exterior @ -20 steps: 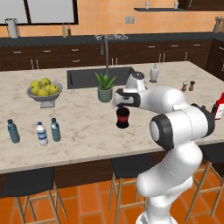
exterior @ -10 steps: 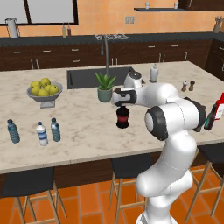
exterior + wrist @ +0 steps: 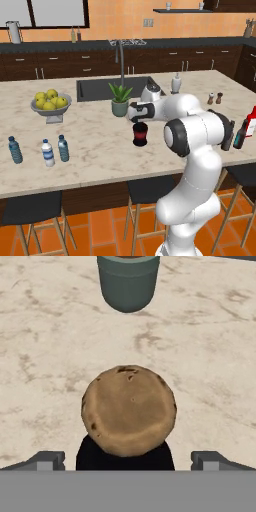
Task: Move the plastic bottles in the middle to the plastics group, and the glass bottles in the middle to the glass group.
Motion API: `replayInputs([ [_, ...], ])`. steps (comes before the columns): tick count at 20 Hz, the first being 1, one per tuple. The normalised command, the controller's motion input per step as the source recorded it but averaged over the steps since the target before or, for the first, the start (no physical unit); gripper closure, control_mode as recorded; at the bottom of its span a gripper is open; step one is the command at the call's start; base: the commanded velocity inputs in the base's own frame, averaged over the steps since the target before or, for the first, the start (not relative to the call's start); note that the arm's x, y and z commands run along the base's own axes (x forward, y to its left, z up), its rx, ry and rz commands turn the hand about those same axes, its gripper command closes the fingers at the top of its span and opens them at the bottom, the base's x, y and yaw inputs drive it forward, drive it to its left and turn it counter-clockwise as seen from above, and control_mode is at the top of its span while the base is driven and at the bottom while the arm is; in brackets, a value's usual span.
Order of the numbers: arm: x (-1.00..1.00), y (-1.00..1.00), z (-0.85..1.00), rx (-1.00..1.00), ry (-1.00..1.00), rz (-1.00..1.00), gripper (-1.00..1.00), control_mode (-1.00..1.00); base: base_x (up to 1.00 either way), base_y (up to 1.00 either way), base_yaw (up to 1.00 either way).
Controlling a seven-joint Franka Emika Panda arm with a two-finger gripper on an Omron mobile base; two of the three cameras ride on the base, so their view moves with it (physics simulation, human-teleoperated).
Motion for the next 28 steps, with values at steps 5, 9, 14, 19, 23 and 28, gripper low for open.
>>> replayInputs([
  [5,0.11,0.00,-0.01,0.00,0.00,0.00,-1.00,-1.00,0.00,0.00,0.00],
  [9,0.01,0.00,0.00,0.00,0.00,0.00,-1.00,-1.00,0.00,0.00,0.00],
  [14,0.00,0.00,0.00,0.00,0.00,0.00,1.00,-1.00,0.00,0.00,0.00],
  [19,-0.01,-0.07,0.08,0.00,0.00,-0.01,1.00,-1.00,0.00,0.00,0.00],
  [23,-0.09,-0.63,0.50,0.00,0.00,-0.11,1.00,-1.00,0.00,0.00,0.00],
  [28,0.00,-0.99,0.52,0.00,0.00,-0.19,1.00,-1.00,0.00,0.00,0.00],
])
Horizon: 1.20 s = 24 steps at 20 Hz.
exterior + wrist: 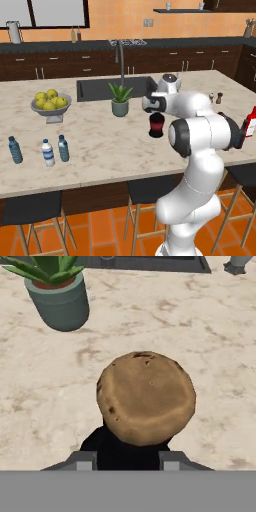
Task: Move the plastic bottles in the middle to the plastics group, and the glass bottles in the middle to the glass group.
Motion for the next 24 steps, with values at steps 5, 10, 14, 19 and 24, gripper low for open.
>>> replayInputs([
  [5,0.00,-1.00,0.18,0.01,0.00,-0.23,1.00,-1.00,0.00,0.00,0.00],
  [10,-0.19,-1.00,0.00,0.00,0.00,-0.24,1.00,-1.00,0.00,0.00,0.00],
  [14,-0.39,-1.00,0.00,0.00,0.00,-0.28,1.00,-1.00,0.00,0.00,0.00],
  [19,-0.03,-0.96,0.00,0.00,0.00,-0.29,1.00,-1.00,0.00,0.00,0.00],
  [24,0.00,-0.71,0.00,0.00,0.00,-0.27,1.00,-1.00,0.00,0.00,0.00],
])
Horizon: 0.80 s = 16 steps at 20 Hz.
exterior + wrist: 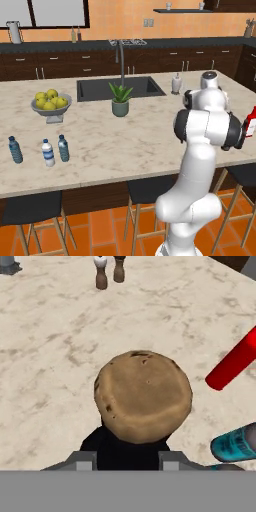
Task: Move the plastic bottles in the middle to the plastics group, and the glass bottles in the middle to the glass group.
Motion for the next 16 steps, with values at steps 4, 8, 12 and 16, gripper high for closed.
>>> replayInputs([
  [4,-0.12,-0.59,0.00,0.00,-0.02,-0.24,1.00,-1.00,0.00,0.00,0.00],
  [8,-0.05,-0.60,0.00,0.00,-0.09,-0.24,1.00,-1.00,0.00,0.00,0.00],
  [12,0.00,-0.33,0.00,0.00,-0.10,-0.15,1.00,-1.00,0.00,0.00,0.00],
  [16,-0.01,-0.31,0.00,0.00,-0.10,-0.12,1.00,-1.00,0.00,0.00,0.00],
])
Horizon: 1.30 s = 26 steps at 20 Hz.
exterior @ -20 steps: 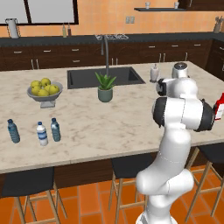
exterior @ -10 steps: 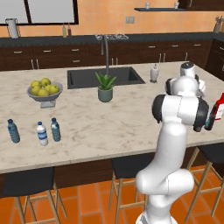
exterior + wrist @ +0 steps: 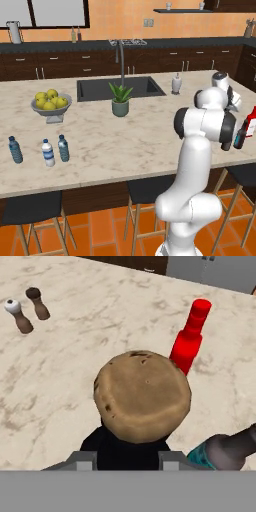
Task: Move the plastic bottles in the middle to the plastics group, and the glass bottles in the middle to the glass group.
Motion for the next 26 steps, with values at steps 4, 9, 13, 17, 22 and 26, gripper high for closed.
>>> replayInputs([
  [4,-0.01,-0.24,0.00,0.00,-0.04,-0.11,1.00,-1.00,0.00,0.00,0.00],
  [9,0.00,-0.23,-0.05,0.00,0.00,-0.10,1.00,-1.00,0.00,0.00,0.00],
  [13,0.00,-0.07,-0.06,0.00,0.00,-0.08,1.00,-1.00,0.00,0.00,0.00],
  [17,0.00,0.00,-0.30,0.00,0.00,-0.06,1.00,-1.00,0.00,0.00,0.00],
  [22,0.00,0.00,-0.18,0.00,0.00,-0.06,1.00,-1.00,0.00,0.00,0.00],
  [26,0.01,0.00,-0.17,0.00,0.00,-0.06,1.00,-1.00,0.00,0.00,0.00],
])
